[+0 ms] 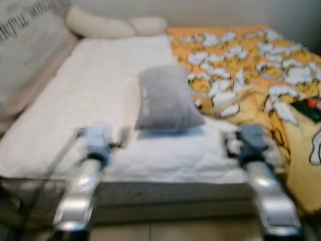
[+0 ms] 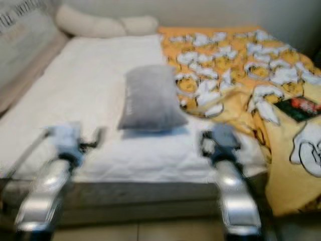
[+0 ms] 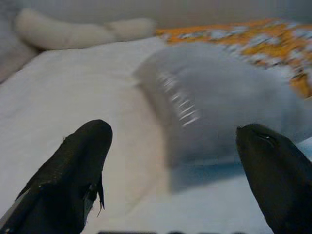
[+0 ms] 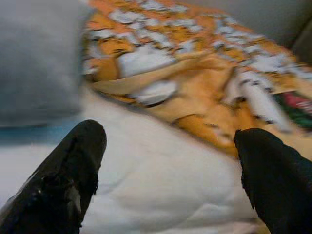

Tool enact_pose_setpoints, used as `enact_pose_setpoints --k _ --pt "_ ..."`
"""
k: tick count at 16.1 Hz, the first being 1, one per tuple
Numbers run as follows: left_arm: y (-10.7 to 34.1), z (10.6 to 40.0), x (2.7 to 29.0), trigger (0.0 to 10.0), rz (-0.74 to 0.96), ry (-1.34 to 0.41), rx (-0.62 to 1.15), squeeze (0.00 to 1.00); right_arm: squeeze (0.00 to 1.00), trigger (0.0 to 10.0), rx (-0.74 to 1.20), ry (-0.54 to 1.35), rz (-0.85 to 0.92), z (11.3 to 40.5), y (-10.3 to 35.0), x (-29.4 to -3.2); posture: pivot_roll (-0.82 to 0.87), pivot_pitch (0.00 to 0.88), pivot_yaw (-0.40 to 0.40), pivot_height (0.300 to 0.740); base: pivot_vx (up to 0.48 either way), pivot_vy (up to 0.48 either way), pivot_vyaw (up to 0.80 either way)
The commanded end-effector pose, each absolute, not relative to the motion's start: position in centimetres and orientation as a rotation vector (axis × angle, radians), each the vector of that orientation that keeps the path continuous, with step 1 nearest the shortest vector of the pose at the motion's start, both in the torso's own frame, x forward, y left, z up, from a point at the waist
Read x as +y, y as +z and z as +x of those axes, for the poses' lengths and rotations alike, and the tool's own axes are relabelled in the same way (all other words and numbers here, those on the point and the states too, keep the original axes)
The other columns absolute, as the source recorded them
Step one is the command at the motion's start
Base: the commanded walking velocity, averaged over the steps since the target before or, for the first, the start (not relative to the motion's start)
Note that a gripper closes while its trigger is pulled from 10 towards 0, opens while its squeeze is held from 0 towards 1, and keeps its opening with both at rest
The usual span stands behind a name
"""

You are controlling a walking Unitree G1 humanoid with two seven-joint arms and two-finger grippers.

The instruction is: Clean up the room

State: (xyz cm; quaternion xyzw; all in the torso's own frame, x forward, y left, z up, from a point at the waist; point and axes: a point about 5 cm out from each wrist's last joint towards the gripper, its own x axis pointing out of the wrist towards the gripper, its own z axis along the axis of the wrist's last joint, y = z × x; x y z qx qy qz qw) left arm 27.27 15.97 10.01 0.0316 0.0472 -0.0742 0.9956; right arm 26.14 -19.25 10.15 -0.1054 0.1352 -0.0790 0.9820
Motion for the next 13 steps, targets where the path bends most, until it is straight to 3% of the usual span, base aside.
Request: enact_pose_setpoints --k 1,13 --pt "10.15 27.24 17.23 10.0 0.086 -0.114 0.097 0.0 0.0 10.0 0.251 -0.127 -0.203 26.58 10.59 -18.15 -0.01 0.0 0.013 0.74 0.315 0.0 0.0" --pt "10.0 27.92 17.3 10.0 0.081 -0.1 0.1 0.0 0.0 10.0 0.241 -0.107 -0.215 27.42 10.92 -18.07 -0.02 0.0 0.013 0.74 0.321 0.0 0.0"
